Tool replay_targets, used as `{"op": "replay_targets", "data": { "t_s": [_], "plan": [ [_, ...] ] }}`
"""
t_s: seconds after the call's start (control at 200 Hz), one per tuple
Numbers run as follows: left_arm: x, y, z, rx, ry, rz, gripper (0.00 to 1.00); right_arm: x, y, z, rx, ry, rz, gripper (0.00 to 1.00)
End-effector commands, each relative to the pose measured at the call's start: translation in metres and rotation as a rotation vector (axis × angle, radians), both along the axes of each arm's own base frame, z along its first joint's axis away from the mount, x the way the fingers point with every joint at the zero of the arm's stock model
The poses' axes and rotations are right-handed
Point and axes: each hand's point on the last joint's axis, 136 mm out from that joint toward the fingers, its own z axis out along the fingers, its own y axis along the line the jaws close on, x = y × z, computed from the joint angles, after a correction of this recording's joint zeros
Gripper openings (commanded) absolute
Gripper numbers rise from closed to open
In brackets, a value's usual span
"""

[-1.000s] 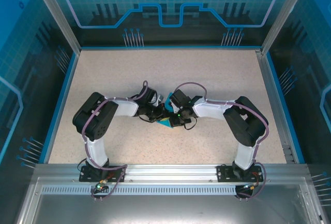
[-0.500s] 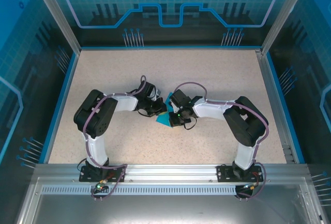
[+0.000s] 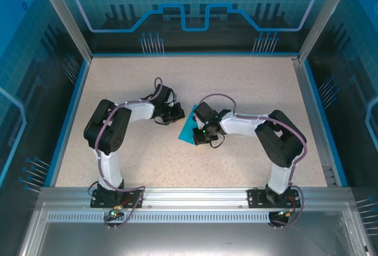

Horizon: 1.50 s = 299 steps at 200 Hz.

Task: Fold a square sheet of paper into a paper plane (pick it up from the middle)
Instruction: Fold the triangle a second time at the center of the table, then turn over the paper at the center of the table.

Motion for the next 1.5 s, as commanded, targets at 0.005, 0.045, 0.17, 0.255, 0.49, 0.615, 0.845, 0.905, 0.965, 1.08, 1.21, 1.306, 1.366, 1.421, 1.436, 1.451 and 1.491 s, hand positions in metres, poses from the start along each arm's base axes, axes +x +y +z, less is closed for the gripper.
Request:
{"op": "replay_targets", "data": {
  "t_s": [0.005, 0.045, 0.17, 0.255, 0.49, 0.615, 0.845, 0.905, 0.965, 1.08, 1.21, 1.306, 1.366, 1.421, 1.436, 1.451, 1.491],
  "plan": [
    [0.019, 0.020, 0.020, 0.055, -0.057, 0.040, 0.08, -0.021, -0.021, -0.012, -0.130, 0.074, -0.001, 0.06],
    [0.020, 0.021, 0.030, 0.047, -0.072, 0.045, 0.09, -0.008, -0.006, 0.004, -0.068, 0.039, -0.007, 0.07],
    [0.014, 0.023, 0.049, 0.027, -0.086, 0.055, 0.18, 0.027, 0.023, 0.053, 0.076, -0.055, -0.017, 0.17],
    [0.004, 0.023, 0.056, 0.003, -0.083, 0.062, 0.23, 0.042, 0.024, 0.074, 0.118, -0.097, -0.022, 0.25],
    [-0.027, 0.012, 0.060, -0.125, -0.010, 0.048, 0.34, 0.071, -0.017, 0.072, 0.109, -0.124, -0.090, 0.43],
    [-0.039, 0.001, 0.057, -0.177, 0.037, 0.023, 0.37, 0.074, -0.027, 0.057, 0.137, -0.058, -0.078, 0.47],
    [-0.049, -0.015, 0.053, -0.221, 0.082, -0.011, 0.39, 0.071, -0.021, 0.034, 0.215, 0.047, -0.039, 0.44],
    [-0.050, -0.019, 0.050, -0.232, 0.091, -0.020, 0.39, 0.069, -0.017, 0.032, 0.236, 0.066, -0.030, 0.43],
    [-0.051, -0.023, 0.047, -0.238, 0.098, -0.027, 0.39, 0.069, -0.018, 0.028, 0.227, 0.078, -0.032, 0.42],
    [-0.053, -0.026, 0.042, -0.236, 0.112, -0.032, 0.40, 0.066, -0.019, 0.023, 0.220, 0.088, -0.032, 0.41],
    [-0.054, -0.028, 0.039, -0.237, 0.122, -0.037, 0.40, 0.064, -0.020, 0.019, 0.219, 0.107, -0.027, 0.34],
    [-0.056, -0.029, 0.039, -0.240, 0.123, -0.041, 0.40, 0.064, -0.024, 0.015, 0.201, 0.112, -0.055, 0.17],
    [-0.057, -0.031, 0.038, -0.242, 0.124, -0.047, 0.40, 0.066, -0.027, 0.014, 0.195, 0.101, -0.077, 0.12],
    [-0.059, -0.033, 0.037, -0.246, 0.122, -0.059, 0.40, 0.068, -0.032, 0.013, 0.187, 0.093, -0.102, 0.10],
    [-0.059, -0.033, 0.036, -0.248, 0.121, -0.062, 0.40, 0.068, -0.033, 0.013, 0.188, 0.092, -0.106, 0.09],
    [-0.060, -0.033, 0.036, -0.249, 0.121, -0.065, 0.40, 0.069, -0.034, 0.012, 0.187, 0.092, -0.112, 0.09],
    [-0.061, -0.036, 0.035, -0.255, 0.117, -0.075, 0.40, 0.069, -0.036, 0.011, 0.186, 0.093, -0.120, 0.08]
  ]
}}
